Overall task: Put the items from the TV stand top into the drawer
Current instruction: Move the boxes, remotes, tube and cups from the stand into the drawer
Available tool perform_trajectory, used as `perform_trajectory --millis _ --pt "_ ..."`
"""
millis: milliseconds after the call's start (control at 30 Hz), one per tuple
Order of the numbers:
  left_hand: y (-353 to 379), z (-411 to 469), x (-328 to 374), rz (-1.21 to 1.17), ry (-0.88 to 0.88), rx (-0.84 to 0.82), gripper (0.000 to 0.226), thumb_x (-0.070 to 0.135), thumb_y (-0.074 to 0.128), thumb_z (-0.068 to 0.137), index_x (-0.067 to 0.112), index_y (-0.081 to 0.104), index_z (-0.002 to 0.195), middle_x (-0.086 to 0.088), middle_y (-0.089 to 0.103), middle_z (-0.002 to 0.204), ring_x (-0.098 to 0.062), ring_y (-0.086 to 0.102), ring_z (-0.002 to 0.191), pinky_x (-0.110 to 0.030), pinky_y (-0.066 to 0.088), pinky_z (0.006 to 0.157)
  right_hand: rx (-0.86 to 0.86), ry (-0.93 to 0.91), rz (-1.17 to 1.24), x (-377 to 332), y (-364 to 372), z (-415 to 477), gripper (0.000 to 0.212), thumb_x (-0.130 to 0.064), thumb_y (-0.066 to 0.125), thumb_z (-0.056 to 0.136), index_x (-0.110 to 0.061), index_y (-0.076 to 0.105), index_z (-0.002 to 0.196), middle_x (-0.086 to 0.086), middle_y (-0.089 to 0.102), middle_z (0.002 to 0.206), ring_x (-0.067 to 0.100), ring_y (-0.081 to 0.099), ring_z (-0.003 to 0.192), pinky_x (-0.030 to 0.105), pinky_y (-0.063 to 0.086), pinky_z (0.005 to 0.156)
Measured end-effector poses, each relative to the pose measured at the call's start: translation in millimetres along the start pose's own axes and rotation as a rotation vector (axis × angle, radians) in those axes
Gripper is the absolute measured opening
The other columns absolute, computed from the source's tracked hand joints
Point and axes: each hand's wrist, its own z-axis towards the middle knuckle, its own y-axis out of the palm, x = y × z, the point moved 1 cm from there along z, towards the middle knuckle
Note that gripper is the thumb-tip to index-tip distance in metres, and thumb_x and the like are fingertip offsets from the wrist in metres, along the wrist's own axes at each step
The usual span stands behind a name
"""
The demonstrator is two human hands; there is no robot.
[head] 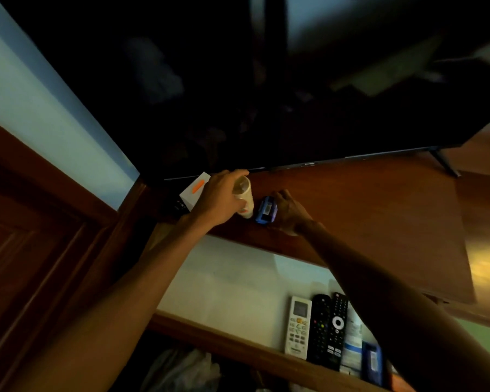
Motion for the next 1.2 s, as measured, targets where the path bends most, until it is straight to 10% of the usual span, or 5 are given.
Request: perform_trajectory --millis 233,533,933,1200 --pt "1.8 -60.5 19.5 -0.317 0.02 0.098 0.084 0.012 0.084 0.07 0.034 0.041 0.138 0.0 0.059 0.126 -0.018 0.059 0.114 -0.038 0.056 0.09 0.126 -0.124 0.072 11.8 -14.1 -92.8 0.092 -0.031 0.084 0.07 -0.01 0.034 0.145 0.009 0.038 0.139 0.027 0.052 0.114 0.03 0.05 0.091" --pt "51.4 -153.3 16.3 -0.39 -0.077 0.015 0.062 0.013 0.085 0.068 0.025 0.052 0.118 0.012 0.063 0.116 0.008 0.057 0.106 -0.022 0.052 0.084 0.117 -0.237 0.061 31.6 33.5 -195.6 0.089 -0.042 0.08 0.072 -0.012 0.037 0.145 0.004 0.039 0.139 0.024 0.058 0.11 0.036 0.056 0.088" --pt "148.8 -144.4 -57.2 -0.326 -0.259 -0.388 0.067 0.004 0.081 0.071 0.021 0.057 0.132 -0.006 0.061 0.129 -0.021 0.059 0.114 -0.033 0.055 0.087 -0.049 -0.057 0.0 21.4 126.0 -205.5 0.081 -0.043 0.075 0.076 -0.017 0.039 0.143 0.0 0.037 0.143 0.022 0.06 0.101 0.037 0.055 0.073" --pt "193.9 -132.3 -92.7 -0.425 -0.428 -0.53 0.078 0.013 0.079 0.077 0.016 0.041 0.145 -0.01 0.053 0.139 -0.025 0.054 0.123 -0.04 0.049 0.099 -0.16 0.06 -0.05 19.1 162.1 -178.2 0.083 -0.041 0.076 0.076 -0.018 0.037 0.146 0.004 0.036 0.15 0.026 0.032 0.136 0.039 0.036 0.105"
